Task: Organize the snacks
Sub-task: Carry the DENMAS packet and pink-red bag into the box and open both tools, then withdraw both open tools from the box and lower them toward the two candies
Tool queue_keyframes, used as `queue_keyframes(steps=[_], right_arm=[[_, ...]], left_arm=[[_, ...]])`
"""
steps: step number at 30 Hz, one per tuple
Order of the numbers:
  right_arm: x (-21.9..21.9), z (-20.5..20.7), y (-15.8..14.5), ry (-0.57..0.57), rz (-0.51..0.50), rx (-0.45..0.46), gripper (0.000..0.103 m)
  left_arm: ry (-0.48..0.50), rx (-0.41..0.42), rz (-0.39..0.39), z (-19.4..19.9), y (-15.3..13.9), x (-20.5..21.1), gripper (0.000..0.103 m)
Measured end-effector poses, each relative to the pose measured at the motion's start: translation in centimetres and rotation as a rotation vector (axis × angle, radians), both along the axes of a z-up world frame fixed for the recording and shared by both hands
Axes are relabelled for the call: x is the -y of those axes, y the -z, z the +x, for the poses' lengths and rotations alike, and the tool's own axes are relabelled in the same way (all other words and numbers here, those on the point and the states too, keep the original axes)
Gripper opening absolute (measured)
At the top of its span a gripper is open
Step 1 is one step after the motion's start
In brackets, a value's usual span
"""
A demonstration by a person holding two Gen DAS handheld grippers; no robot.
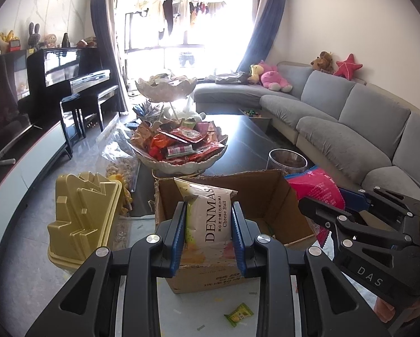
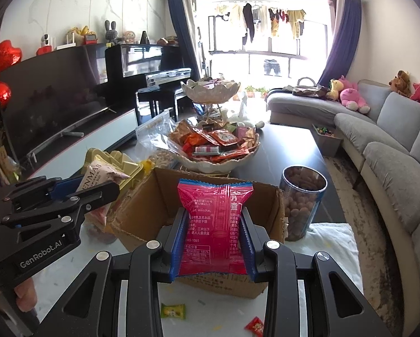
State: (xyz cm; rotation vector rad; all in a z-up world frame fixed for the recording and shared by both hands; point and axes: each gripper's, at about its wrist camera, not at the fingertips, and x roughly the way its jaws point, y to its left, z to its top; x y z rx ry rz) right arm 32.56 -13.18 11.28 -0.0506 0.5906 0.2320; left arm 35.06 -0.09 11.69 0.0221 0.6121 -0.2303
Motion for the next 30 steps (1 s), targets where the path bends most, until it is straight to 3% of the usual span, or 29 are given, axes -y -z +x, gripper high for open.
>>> queue_keyframes(steps=[14,16,17,19,20,30], right_arm=[[-0.2,5.0,2.1,0.015,-0.004,-0.065,0.036],[0.0,5.6,2.4,0.028,0.001,-0.081,0.036],[0.1,5.8,2.4,0.032,0.006,-0.081,0.038],[0.1,6.2,2.5,0.052,-0.006,-0.078,0.051],[0.2,6.2,2.6,0.061,-0.01,-0.079,0.062],[0.3,2.0,2.2,0.059,-0.05,-0.038,0.067]], left_arm=[[-0.025,-0.059,0.003,4.8,2.5,-0.3,0.032],[-0.033,-0.058,0.018,5.1,2.6,-0.5,0.051],[-0.054,-0.052,0.028,5.1,2.6,-0.6,0.056],[-0.066,-0.041,0.032,4.8,2.4,-0.9,0.058],[-0.071,-0.043,0.034,4.5,2.4,-1.1,0.058],[-0.06,-0.021,0.072,0.1,2.1,-1.1,0.066]])
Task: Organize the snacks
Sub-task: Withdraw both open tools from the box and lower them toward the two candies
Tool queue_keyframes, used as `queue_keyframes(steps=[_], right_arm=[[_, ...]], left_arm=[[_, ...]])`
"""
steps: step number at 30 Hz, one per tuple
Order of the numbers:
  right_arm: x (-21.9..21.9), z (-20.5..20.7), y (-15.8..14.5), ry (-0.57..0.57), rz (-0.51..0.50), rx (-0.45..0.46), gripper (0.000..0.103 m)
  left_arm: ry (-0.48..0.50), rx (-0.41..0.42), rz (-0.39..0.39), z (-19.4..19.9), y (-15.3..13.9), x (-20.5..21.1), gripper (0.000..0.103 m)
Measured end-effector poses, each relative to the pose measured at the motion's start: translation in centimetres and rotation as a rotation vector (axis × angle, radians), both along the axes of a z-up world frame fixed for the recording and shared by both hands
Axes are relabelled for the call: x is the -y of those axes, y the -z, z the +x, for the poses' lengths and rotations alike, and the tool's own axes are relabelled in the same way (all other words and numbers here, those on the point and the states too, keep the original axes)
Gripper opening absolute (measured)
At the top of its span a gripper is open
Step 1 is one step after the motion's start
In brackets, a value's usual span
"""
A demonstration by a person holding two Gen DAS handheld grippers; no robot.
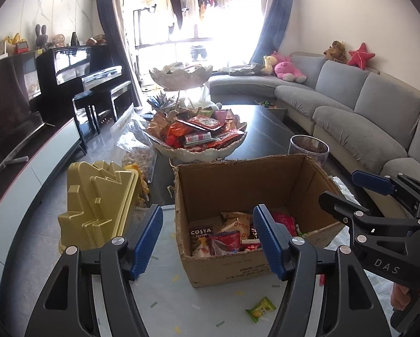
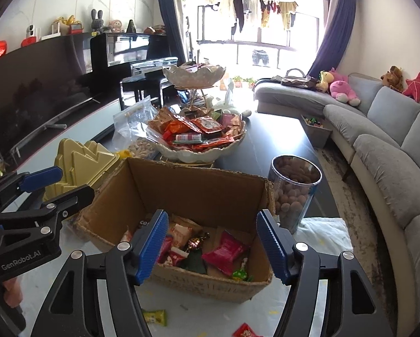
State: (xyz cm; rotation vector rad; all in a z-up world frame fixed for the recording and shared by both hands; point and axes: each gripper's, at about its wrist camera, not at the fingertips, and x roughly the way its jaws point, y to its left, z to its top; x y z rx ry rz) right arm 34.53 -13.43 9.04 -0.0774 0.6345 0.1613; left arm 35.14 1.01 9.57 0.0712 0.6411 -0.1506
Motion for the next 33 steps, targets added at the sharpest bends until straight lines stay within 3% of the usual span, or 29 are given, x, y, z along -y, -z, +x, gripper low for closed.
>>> queue_keyframes(steps=[12,24,33], right_arm=[[0.4,-4.3,0.3,-0.034,-0.029,-0.016,0.067],[2.0,-8.2,1.3,-0.012,0.04,-0.025,0.072],[2.8,-9.5,3.6,0.052,0.026,-0.04,0.072]], left_arm=[[0.029,0.025,0.008,-5.3,0.0,1.1,0.07],[0.043,0.037,0.013,-9.0,1.0,2.0,0.074],[0.043,-0.037,-0.018,-9.4,4.0,2.5,0.074]])
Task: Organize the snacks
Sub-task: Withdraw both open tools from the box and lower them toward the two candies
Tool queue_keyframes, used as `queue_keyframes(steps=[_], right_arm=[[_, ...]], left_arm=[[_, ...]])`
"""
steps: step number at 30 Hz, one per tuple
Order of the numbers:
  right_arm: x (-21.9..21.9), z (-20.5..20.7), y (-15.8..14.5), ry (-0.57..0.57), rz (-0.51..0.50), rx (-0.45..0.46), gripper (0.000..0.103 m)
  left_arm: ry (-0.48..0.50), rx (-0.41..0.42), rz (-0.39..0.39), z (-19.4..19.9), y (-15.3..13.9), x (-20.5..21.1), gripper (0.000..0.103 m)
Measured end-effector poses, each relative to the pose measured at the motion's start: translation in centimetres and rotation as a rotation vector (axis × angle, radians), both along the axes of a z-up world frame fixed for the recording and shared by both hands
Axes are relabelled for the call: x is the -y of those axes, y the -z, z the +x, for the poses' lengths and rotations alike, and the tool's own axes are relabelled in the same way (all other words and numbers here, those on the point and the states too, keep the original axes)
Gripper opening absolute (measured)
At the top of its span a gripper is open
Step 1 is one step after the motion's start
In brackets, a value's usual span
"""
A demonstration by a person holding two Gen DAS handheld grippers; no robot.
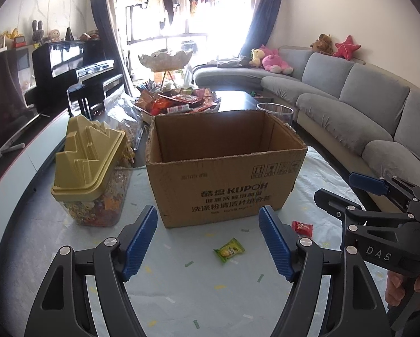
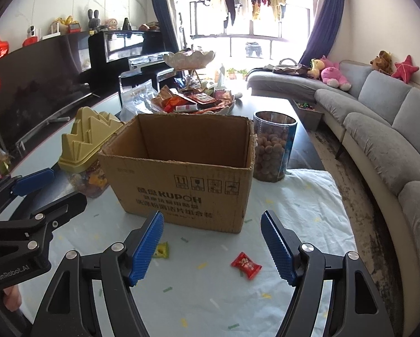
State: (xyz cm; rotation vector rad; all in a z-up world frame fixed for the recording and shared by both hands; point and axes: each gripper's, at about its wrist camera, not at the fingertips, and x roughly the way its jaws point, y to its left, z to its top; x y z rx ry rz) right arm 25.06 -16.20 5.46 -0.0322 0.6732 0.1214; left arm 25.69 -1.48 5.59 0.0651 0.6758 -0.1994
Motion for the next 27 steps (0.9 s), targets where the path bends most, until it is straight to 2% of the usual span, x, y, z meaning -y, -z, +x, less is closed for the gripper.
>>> queue_keyframes(steps=[7,11,27], right_arm=[[1.5,0.2,3.0,0.051,0.028,-0.069,0.072],[2.0,0.1,4.5,0.088,0.003,-0.083,0.072],[3.2,1.6,9.9,0.146,0.027,-0.203,0.072]], left_arm=[[0.011,-0.066,-0.006,0.2,2.7,0.9,0.074],[0.01,-0.107,-0.02,0.7,4.1,1.4,0.074],[0.001,-0.241,-0.031,2.7,10.4,1.9,0.074]])
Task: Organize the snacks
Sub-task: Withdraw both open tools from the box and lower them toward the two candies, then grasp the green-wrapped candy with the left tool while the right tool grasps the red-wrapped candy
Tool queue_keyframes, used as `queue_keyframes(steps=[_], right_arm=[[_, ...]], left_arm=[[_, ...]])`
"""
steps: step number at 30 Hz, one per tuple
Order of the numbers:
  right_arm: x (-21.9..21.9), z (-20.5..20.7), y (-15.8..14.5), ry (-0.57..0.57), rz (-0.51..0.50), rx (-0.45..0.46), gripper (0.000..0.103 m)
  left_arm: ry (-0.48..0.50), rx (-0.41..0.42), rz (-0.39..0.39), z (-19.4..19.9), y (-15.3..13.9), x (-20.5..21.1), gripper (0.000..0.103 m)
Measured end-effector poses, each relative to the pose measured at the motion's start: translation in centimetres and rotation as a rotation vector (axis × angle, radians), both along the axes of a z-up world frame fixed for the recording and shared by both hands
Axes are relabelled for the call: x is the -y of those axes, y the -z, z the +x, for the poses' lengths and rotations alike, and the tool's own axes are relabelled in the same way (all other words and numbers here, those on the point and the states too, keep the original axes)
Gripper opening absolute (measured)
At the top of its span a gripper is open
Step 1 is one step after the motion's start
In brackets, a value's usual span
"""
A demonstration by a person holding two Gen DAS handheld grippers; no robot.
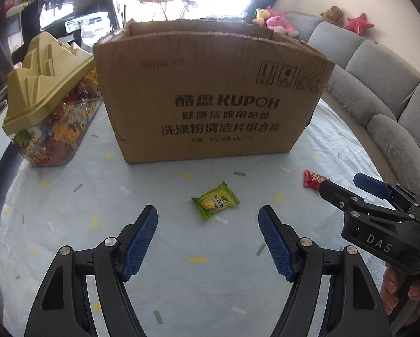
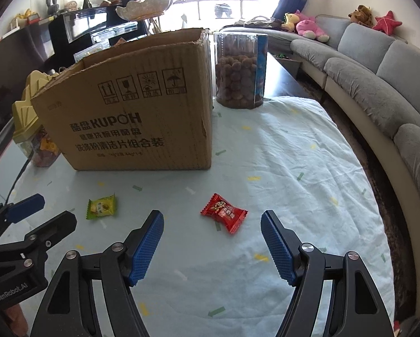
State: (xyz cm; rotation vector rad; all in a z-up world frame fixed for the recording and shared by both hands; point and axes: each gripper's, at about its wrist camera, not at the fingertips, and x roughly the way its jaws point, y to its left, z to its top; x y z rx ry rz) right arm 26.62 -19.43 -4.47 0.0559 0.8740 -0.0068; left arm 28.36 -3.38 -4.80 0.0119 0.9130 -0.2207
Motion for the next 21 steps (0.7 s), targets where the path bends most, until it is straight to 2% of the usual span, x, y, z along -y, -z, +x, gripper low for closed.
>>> queue_keyframes(steps=[11,18,21], right_arm=[[1.2,1.2,2.7,0.042,0.017,-0.057,0.072],[1.7,2.0,3.6,0.05,0.044,-0.076,0.072],[1.7,2.1,3.6,0.042,0.061,-0.078,0.072]], left_arm=[[-0.005,-0.036,-0.011,1.8,2.5,0.6,0.071],[-0.01,-0.056,-0.014,3.1,3.4,1.4,0.06],[-0.014,-0.059,-0.016,3.5,3.6,1.7,0.059]])
